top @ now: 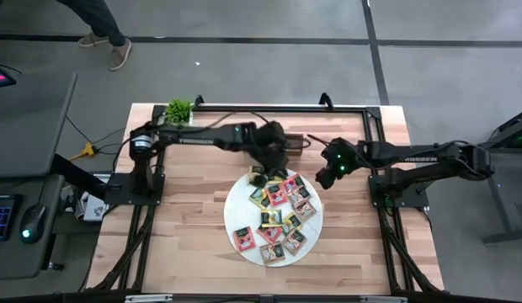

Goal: Pick & Place Tea
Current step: Put the brown tea bag into the middle section of the wooden organizer

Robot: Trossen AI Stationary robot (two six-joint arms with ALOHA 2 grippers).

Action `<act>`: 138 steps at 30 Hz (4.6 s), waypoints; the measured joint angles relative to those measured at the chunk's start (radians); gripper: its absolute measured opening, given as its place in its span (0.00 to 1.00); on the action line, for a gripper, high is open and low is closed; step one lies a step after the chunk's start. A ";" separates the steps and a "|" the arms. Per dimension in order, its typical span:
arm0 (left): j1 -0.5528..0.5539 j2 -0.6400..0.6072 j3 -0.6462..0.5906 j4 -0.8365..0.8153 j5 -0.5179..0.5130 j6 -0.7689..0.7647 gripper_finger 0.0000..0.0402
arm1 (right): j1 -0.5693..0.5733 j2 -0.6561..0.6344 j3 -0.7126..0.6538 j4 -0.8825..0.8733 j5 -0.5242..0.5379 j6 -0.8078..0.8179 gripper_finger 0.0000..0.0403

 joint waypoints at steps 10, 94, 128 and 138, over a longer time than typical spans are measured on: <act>-0.120 0.141 0.003 0.149 -0.218 -0.218 0.11 | 0.066 0.000 -0.027 0.018 0.071 0.085 0.33; -0.177 0.338 0.004 0.181 -0.433 -0.523 0.11 | 0.284 0.367 -0.026 0.352 0.097 0.309 0.29; -0.177 0.338 0.004 0.171 -0.388 -0.517 0.11 | 0.230 0.248 -0.027 0.238 0.052 0.205 0.09; -0.177 0.338 0.004 0.172 -0.389 -0.518 0.11 | 0.230 0.248 -0.027 0.255 0.062 0.159 0.31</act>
